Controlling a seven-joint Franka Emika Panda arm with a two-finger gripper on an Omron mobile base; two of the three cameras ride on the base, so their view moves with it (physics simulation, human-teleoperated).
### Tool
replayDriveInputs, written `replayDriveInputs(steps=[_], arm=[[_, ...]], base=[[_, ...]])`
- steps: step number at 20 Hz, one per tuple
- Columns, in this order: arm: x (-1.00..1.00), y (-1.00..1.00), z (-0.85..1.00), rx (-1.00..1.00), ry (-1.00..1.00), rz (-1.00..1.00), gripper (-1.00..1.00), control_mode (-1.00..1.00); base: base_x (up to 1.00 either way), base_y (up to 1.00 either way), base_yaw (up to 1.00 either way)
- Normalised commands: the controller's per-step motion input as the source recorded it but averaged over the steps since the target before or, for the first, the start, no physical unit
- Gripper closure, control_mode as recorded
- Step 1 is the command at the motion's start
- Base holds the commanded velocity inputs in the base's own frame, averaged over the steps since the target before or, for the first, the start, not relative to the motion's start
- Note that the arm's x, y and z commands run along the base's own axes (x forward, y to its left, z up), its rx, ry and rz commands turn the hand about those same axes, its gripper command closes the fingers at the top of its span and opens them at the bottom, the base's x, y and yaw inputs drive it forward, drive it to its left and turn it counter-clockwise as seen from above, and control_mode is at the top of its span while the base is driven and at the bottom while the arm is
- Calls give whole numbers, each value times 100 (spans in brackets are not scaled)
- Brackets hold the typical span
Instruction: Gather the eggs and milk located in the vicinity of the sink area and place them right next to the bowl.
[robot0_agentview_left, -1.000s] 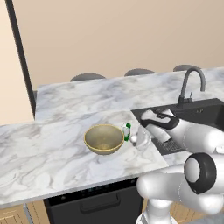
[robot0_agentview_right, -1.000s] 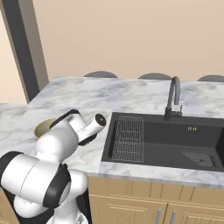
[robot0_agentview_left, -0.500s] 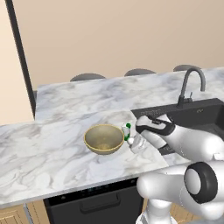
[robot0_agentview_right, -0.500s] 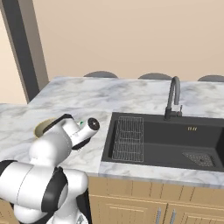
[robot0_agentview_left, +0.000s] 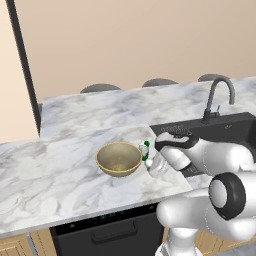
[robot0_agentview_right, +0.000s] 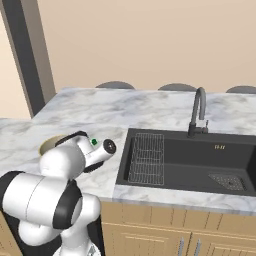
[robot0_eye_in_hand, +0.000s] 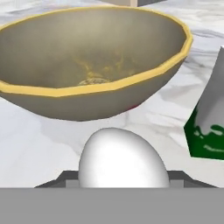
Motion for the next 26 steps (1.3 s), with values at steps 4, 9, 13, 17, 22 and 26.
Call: replayDriveInputs(steps=[4, 9, 13, 17, 22, 26], arm=[[0, 0, -16, 4, 0, 0, -100, -100], [0, 0, -5, 1, 1, 0, -100, -100], [0, 0, 0, 0, 4, 0, -100, -100], [0, 0, 0, 0, 7, 0, -100, -100], [0, -17, 35, 0, 17, 0, -100, -100], [0, -13, 84, 0, 26, -2, -100, -100]], base=[[0, 0, 0], [0, 0, 0], [0, 0, 0], [0, 0, 0], [0, 0, 0], [0, 0, 0]])
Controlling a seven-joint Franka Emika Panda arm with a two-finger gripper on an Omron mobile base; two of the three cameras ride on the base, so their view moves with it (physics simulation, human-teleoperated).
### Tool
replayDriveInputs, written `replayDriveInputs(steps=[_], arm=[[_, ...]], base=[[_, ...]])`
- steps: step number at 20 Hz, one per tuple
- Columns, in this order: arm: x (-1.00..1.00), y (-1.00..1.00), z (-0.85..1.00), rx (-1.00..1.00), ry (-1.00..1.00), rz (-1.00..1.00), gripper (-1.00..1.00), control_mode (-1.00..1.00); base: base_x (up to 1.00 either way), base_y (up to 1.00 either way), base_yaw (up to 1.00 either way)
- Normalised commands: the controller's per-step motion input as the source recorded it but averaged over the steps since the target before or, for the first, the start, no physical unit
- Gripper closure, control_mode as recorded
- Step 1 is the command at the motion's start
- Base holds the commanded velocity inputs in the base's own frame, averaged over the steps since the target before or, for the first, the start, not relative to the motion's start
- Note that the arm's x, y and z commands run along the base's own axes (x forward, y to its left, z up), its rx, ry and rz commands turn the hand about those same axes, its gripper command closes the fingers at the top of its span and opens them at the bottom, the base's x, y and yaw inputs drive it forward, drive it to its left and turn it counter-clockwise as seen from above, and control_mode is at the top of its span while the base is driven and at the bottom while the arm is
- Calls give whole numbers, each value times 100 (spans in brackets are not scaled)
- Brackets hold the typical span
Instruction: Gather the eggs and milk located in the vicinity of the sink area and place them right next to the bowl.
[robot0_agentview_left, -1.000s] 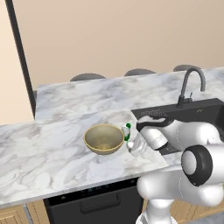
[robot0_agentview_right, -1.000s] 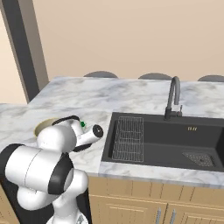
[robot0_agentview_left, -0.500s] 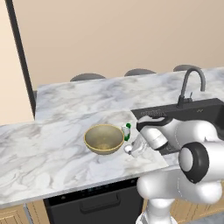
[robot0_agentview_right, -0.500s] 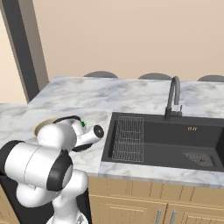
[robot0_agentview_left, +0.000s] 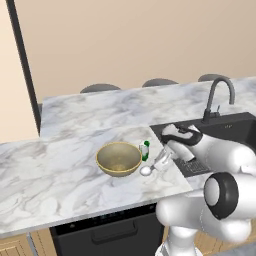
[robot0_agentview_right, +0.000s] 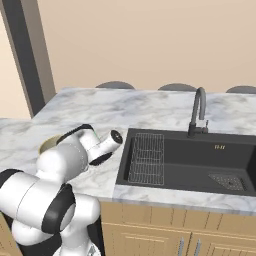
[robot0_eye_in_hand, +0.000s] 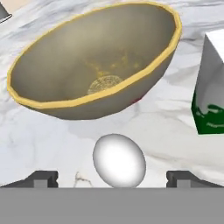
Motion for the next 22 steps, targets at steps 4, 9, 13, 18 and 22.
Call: replayDriveInputs(steps=[4, 9, 13, 18, 22], arm=[[0, -23, 55, -5, 47, -13, -100, -100], [0, -11, 7, -22, 58, -33, -100, -100], [-20, -18, -22, -40, 36, -44, -100, -100], [-34, -26, -26, -48, 6, -50, -100, -100], [-69, -38, 5, -36, -24, -48, -100, -100]], base=[[0, 0, 0], [0, 0, 0], [0, 0, 0], [0, 0, 0], [0, 0, 0]])
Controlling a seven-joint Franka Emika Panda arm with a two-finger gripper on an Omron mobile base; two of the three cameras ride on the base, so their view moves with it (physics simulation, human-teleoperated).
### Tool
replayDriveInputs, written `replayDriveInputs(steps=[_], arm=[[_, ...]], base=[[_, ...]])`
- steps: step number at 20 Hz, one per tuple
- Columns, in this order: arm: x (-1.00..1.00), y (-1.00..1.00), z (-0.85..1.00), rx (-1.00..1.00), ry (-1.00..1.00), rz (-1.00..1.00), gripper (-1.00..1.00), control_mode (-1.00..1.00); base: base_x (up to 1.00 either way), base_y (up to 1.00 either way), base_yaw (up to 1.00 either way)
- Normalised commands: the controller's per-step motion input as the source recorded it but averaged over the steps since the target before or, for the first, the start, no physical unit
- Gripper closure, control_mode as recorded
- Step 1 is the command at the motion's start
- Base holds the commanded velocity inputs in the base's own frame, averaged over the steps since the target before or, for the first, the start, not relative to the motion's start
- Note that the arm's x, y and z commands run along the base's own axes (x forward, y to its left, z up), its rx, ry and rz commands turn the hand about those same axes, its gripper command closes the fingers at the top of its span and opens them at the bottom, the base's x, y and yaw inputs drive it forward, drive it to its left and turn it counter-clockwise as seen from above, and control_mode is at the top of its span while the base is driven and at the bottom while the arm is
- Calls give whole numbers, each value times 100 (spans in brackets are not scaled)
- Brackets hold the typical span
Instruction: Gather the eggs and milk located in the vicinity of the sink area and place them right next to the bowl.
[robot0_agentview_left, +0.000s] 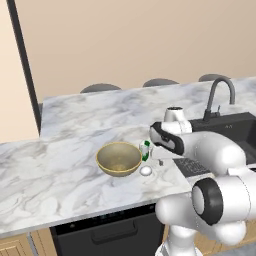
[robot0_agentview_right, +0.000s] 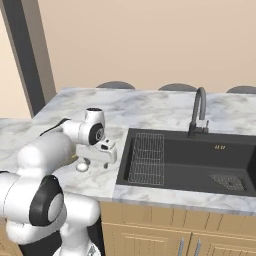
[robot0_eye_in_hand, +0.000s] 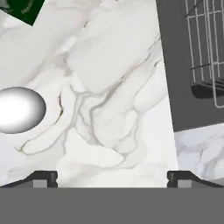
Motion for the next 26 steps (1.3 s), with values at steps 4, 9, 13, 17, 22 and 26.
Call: replayDriveInputs(steps=[4, 9, 13, 17, 22, 26], arm=[[-74, -20, 54, -15, -21, -48, -100, -100], [-59, -2, 82, -5, -2, -38, -100, -100], [-41, 13, 69, -10, 7, -2, -100, -100], [-51, 4, 11, -13, 2, 11, -100, -100], [-27, 0, 0, 0, 0, 17, -100, -100], [0, 0, 0, 0, 0, 2, -100, -100]], base=[[0, 0, 0], [0, 0, 0], [0, 0, 0], [0, 0, 0], [0, 0, 0], [0, 0, 0]])
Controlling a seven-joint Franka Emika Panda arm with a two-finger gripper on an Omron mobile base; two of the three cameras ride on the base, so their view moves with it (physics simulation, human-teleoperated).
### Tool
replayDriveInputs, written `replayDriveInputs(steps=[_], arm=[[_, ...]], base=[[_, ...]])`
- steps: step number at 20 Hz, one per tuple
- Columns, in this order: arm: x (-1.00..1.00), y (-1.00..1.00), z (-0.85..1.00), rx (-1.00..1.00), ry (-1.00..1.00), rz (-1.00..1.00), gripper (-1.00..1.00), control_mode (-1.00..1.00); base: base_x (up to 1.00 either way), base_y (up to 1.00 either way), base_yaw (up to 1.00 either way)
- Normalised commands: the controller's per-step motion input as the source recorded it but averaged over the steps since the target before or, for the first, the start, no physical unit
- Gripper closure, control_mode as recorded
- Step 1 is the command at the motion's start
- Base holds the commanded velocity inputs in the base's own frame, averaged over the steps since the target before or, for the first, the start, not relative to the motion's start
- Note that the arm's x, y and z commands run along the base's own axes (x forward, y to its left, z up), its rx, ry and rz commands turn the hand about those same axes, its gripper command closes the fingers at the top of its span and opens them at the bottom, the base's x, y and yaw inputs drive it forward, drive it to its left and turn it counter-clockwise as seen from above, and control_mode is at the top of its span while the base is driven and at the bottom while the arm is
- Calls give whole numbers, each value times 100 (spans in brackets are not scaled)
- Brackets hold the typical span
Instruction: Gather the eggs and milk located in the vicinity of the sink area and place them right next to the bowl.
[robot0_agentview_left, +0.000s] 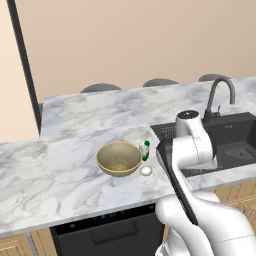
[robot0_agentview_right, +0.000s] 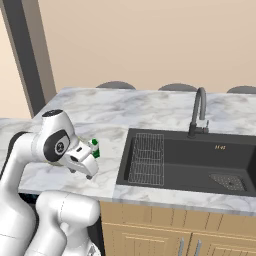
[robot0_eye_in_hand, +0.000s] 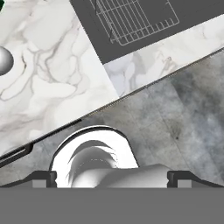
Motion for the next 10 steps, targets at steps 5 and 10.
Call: replayDriveInputs(steps=[5, 10], arm=[[3, 0, 0, 0, -1, 3, -100, 100], [0, 0, 0, 0, 0, 0, -100, 100]], base=[[0, -3, 1], [0, -80, 9]])
